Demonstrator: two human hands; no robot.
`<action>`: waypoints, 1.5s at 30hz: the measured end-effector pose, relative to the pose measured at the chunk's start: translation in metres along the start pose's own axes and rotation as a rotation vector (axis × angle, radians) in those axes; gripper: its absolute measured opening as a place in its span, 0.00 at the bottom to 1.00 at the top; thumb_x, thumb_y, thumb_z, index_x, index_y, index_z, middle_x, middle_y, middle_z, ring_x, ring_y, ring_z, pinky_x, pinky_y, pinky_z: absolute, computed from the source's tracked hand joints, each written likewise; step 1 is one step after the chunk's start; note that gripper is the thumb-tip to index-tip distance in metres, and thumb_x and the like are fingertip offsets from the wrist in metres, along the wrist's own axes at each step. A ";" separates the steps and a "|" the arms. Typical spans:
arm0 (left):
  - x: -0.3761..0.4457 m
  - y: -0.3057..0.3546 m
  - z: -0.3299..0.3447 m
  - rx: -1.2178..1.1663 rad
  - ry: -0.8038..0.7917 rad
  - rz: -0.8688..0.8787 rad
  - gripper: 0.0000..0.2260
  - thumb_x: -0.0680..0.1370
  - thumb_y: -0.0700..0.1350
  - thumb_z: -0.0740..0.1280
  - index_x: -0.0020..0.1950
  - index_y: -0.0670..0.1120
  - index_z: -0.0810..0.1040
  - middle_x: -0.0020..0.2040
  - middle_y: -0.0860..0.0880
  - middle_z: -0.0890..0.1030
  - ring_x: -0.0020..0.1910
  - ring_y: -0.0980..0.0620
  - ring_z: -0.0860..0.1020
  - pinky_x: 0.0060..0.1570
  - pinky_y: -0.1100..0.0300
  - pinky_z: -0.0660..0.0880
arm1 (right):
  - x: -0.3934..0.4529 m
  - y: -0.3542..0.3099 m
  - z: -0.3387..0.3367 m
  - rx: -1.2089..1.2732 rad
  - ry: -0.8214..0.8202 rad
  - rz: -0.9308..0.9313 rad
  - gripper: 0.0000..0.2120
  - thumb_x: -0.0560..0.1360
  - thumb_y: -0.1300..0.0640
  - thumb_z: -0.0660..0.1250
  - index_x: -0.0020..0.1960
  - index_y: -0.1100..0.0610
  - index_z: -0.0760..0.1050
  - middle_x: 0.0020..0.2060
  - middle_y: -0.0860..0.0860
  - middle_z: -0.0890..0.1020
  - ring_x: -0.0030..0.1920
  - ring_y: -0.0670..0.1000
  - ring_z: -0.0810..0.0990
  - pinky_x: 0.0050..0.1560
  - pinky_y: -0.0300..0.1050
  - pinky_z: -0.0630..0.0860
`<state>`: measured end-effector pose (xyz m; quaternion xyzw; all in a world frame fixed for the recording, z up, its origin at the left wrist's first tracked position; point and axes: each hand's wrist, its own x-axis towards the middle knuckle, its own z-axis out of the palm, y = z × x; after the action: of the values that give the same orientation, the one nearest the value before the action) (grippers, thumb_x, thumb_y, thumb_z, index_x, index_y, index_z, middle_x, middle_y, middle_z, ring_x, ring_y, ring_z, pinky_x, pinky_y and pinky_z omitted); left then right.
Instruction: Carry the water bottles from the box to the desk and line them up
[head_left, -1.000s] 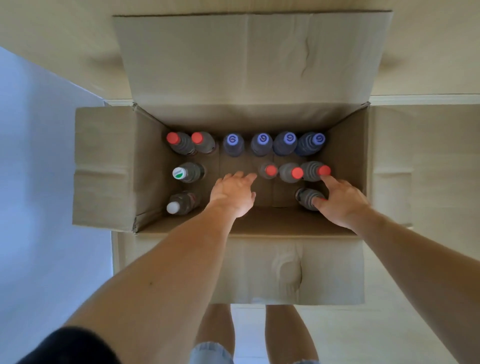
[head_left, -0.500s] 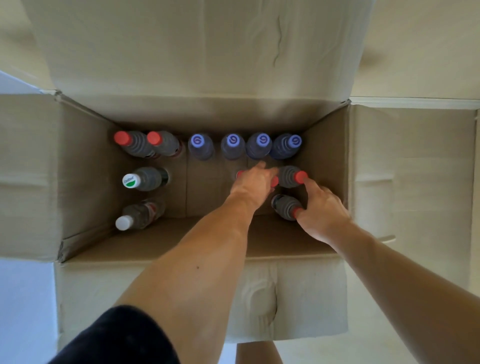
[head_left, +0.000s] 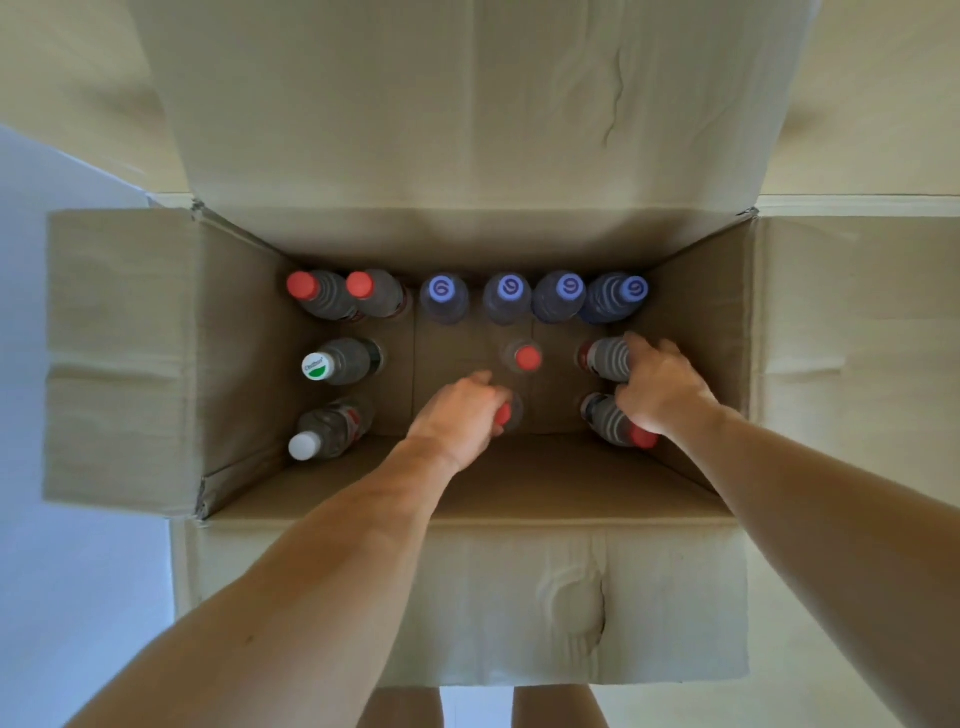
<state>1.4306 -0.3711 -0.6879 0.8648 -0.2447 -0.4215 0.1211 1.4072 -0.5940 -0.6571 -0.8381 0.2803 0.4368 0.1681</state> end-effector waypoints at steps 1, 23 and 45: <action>-0.003 -0.008 -0.001 0.021 -0.008 -0.017 0.12 0.78 0.44 0.71 0.61 0.48 0.80 0.65 0.45 0.75 0.58 0.40 0.80 0.58 0.51 0.76 | 0.006 0.000 0.002 -0.018 0.002 0.009 0.32 0.78 0.57 0.68 0.79 0.54 0.60 0.73 0.60 0.63 0.70 0.63 0.70 0.70 0.53 0.68; 0.021 -0.055 -0.002 -0.069 0.169 -0.111 0.22 0.75 0.44 0.74 0.68 0.49 0.75 0.65 0.49 0.72 0.59 0.42 0.79 0.60 0.47 0.77 | 0.036 -0.002 0.051 -0.059 0.243 -0.184 0.21 0.77 0.56 0.70 0.69 0.48 0.72 0.68 0.55 0.67 0.59 0.60 0.77 0.56 0.55 0.78; 0.011 -0.062 -0.026 -0.545 0.124 -0.131 0.24 0.66 0.41 0.81 0.58 0.47 0.77 0.55 0.49 0.82 0.57 0.47 0.80 0.62 0.48 0.75 | 0.018 0.013 0.006 0.244 0.163 -0.385 0.30 0.65 0.59 0.82 0.65 0.52 0.77 0.58 0.52 0.82 0.60 0.54 0.79 0.61 0.41 0.70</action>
<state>1.4765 -0.3241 -0.7044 0.8384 -0.0581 -0.4248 0.3364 1.4035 -0.6067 -0.6762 -0.8819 0.1787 0.2906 0.3253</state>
